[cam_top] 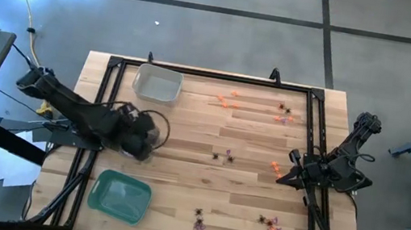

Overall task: Sort Halloween decoration
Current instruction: Put the center violet witch hat into the black bin

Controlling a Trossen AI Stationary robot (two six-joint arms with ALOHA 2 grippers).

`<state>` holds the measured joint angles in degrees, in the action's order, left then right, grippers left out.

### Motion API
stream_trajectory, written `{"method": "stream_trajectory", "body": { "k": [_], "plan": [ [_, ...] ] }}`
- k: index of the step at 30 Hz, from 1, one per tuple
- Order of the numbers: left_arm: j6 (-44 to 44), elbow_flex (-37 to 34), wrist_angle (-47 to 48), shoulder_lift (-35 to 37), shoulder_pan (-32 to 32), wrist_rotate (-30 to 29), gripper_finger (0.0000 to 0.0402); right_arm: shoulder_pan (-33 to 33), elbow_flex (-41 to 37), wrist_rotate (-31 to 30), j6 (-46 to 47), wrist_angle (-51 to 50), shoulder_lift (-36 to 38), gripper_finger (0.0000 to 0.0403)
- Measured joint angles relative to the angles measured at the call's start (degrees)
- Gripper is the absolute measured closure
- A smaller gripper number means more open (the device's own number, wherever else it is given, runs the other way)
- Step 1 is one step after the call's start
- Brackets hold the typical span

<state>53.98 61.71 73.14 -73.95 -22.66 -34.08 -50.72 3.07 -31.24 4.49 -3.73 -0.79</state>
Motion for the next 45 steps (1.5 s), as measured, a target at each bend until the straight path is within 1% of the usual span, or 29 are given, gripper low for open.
{"method": "stream_trajectory", "body": {
  "k": [4, 11, 14, 17, 22, 24, 27, 29, 32, 36, 39, 42, 45],
  "plan": [
    [8.49, -0.44, 5.04, 0.0, -3.55, 0.85, 0.0395, 0.0, 0.0, 0.0, 0.0, -0.02, -0.01, 0.0402],
    [20.4, -6.79, 4.66, 0.38, -6.28, 0.41, 0.0373, 0.0, 0.01, -0.02, 0.0, -0.02, -0.01, 0.0402],
    [22.54, -8.61, 3.27, 0.42, -6.36, 0.33, 0.0362, 0.0, 0.0, -0.02, 0.0, -0.02, -0.01, 0.0402],
    [22.31, -8.94, 3.1, 0.42, -6.36, 0.05, 0.0353, 0.0, 0.0, -0.02, -0.02, -0.02, -0.01, 0.0402],
    [16.58, -8.32, 0.82, 0.4, -6.04, -3.17, 0.0351, 0.0, 0.0, -0.02, 0.0, -0.02, -0.01, 0.0402],
    [13.64, -8.05, -1.87, 0.42, -5.32, -4.85, 0.0352, 0.0, 0.02, -0.02, 0.0, -0.02, -0.01, 0.0402],
    [8.32, -8.0, -9.72, 0.39, -3.74, -7.04, 0.0352, 0.0, 0.02, -0.02, -0.02, -0.02, -0.01, 0.0402],
    [3.57, -8.0, -16.0, 0.39, -2.34, -7.12, 0.0352, 0.0, 0.01, -0.02, 0.0, -0.02, -0.01, 0.0402],
    [-5.79, -8.0, -25.85, 0.36, 0.06, -6.48, 0.0352, 0.0, 0.02, -0.02, -0.02, -0.02, -0.01, 0.0402],
    [-19.21, -7.93, -40.62, -1.09, 3.7, -3.6, 0.0352, 0.0, 0.02, -0.02, 0.0, -0.02, -0.01, 0.0402],
    [-27.24, -7.91, -50.31, -4.26, 6.49, 0.19, 0.0352, 0.0, 0.01, -0.02, 0.0, -0.02, -0.01, 0.0402],
    [-31.83, -7.91, -58.61, -8.8, 9.24, 4.71, 0.0352, 0.0, 0.0, -0.02, 0.0, -0.02, -0.01, 0.0402],
    [-34.21, -7.91, -66.47, -13.82, 11.68, 8.99, 0.035, 0.0, 0.0, -0.02, 0.0, -0.02, -0.01, 0.0402]
  ]
}}
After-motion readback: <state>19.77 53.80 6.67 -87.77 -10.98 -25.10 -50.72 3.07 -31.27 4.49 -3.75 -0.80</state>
